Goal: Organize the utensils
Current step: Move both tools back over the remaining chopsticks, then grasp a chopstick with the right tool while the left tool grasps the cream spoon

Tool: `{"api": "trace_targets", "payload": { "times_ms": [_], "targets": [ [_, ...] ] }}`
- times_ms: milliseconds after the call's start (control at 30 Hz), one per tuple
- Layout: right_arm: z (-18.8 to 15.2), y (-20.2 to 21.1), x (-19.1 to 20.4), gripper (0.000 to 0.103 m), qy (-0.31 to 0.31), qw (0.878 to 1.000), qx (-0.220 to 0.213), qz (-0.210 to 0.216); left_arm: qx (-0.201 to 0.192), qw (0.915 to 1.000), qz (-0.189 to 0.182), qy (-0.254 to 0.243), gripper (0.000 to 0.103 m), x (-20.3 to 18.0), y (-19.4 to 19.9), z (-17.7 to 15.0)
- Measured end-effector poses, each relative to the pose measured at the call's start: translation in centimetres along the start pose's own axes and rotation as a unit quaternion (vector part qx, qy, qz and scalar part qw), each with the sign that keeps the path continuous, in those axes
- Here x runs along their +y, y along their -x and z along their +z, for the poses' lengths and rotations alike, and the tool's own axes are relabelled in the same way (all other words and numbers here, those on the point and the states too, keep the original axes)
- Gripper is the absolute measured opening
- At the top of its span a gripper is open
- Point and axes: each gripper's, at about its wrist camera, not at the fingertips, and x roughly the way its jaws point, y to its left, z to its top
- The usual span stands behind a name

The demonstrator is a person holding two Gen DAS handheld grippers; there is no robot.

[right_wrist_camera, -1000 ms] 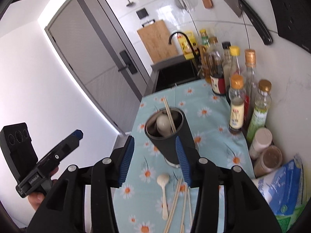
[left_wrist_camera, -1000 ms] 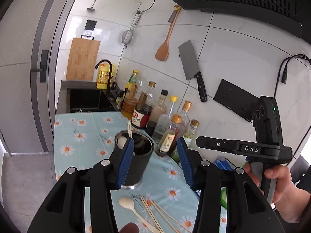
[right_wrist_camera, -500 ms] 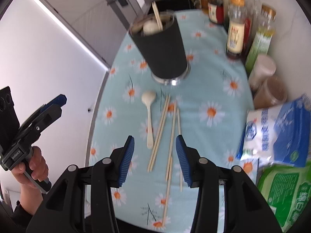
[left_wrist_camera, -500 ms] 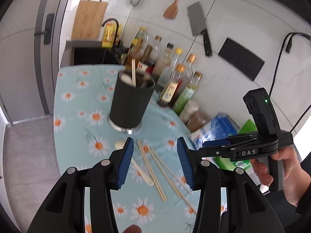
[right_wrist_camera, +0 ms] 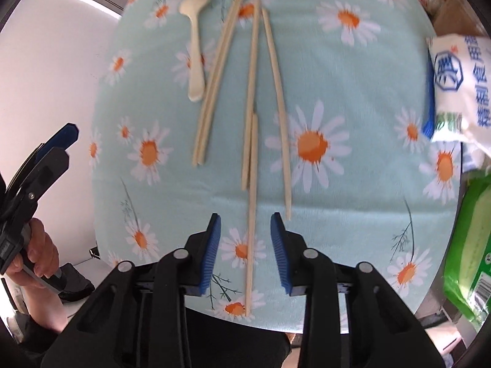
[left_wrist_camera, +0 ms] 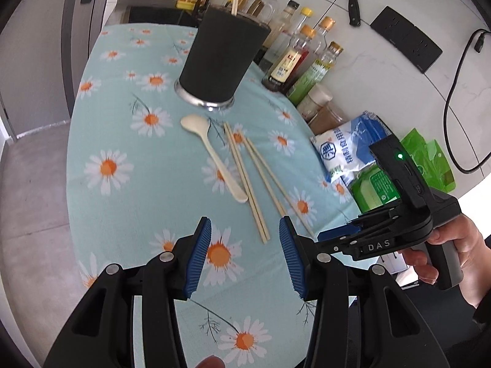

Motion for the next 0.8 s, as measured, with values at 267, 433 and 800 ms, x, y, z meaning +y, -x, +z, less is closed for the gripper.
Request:
{"api": "trace_targets", "payload": {
  "times_ms": [267, 433, 800],
  "targets": [
    [0.3, -1.7, 0.7, 0.019, 0.000, 0.999, 0.018, -0.034, 0.025, 0.9995, -0.002, 0.018, 0.045, 0.8, -1.0, -1.6],
    [0.1, -2.0, 1.9, 0.010, 0.002, 0.997, 0.013, -0.070, 0.035, 0.9989, -0.006, 0.030, 0.045, 1.2, -1.4, -2.1],
    [-0.3, -2.1, 2.5, 0.006, -0.013, 0.997, 0.004, -0.071, 0.049, 0.9982, -0.015, 0.032, 0.045, 0.3, -2.7, -1.1]
  ]
}}
